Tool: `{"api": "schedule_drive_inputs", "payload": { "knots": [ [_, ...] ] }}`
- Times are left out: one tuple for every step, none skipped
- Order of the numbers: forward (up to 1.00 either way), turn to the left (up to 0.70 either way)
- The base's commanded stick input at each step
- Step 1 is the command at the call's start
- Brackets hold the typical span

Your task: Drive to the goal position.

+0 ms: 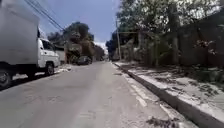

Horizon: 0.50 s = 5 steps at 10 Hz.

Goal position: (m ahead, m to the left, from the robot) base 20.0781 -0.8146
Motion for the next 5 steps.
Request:
{"api": "schedule_drive_inputs", "payload": {
  "knots": [
    [1.00,0.00],
    [1.00,0.00],
    [1.00,0.00],
    [1.00,0.00],
    [1.00,0.00]
  ]
}}
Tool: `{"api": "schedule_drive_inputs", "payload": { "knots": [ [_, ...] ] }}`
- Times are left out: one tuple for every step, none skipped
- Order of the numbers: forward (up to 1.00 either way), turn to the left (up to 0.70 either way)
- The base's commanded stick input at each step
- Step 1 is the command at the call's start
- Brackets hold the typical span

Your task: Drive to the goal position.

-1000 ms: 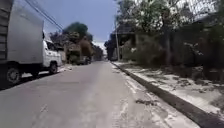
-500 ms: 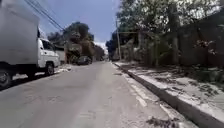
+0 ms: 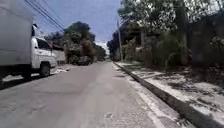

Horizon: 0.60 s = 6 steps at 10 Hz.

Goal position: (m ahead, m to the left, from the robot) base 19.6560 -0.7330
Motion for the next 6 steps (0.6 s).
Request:
{"api": "schedule_drive_inputs", "payload": {
  "knots": [
    [1.00,0.00],
    [1.00,0.00],
    [1.00,0.00],
    [1.00,0.00],
    [1.00,0.00],
    [1.00,0.00]
  ]
}}
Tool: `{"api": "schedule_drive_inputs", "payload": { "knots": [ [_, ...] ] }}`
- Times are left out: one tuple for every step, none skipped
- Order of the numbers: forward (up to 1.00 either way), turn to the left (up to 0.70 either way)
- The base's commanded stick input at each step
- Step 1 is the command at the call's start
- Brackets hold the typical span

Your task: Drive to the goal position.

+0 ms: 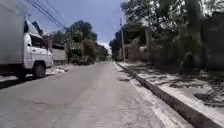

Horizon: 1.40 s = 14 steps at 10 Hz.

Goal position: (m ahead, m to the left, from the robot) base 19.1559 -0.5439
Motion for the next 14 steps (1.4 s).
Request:
{"api": "schedule_drive_inputs", "payload": {
  "knots": [
    [1.00,0.00],
    [1.00,-0.02],
    [1.00,-0.02],
    [1.00,-0.02],
    [1.00,-0.05],
    [1.00,-0.16],
    [1.00,-0.31],
    [1.00,-0.23],
    [1.00,-0.04],
    [1.00,-0.01],
    [1.00,0.00],
    [1.00,0.00],
    [1.00,0.00],
    [1.00,0.00]
  ]
}}
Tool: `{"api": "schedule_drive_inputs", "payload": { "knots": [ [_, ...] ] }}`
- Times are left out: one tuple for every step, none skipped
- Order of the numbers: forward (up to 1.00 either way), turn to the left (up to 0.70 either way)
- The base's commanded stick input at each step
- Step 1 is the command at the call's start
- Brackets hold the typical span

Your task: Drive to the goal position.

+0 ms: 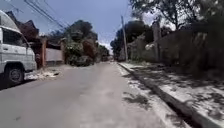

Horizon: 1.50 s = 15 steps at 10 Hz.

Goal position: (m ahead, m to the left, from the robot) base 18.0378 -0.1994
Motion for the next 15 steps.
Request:
{"api": "schedule_drive_inputs", "payload": {
  "knots": [
    [1.00,0.00],
    [1.00,0.00],
    [1.00,0.00],
    [1.00,0.00],
    [1.00,0.00],
    [1.00,0.00],
    [1.00,0.00],
    [1.00,0.00],
    [1.00,0.00],
    [1.00,0.00],
    [1.00,0.00],
    [1.00,0.00],
    [1.00,0.00],
    [1.00,0.00],
    [1.00,0.00]
  ]
}}
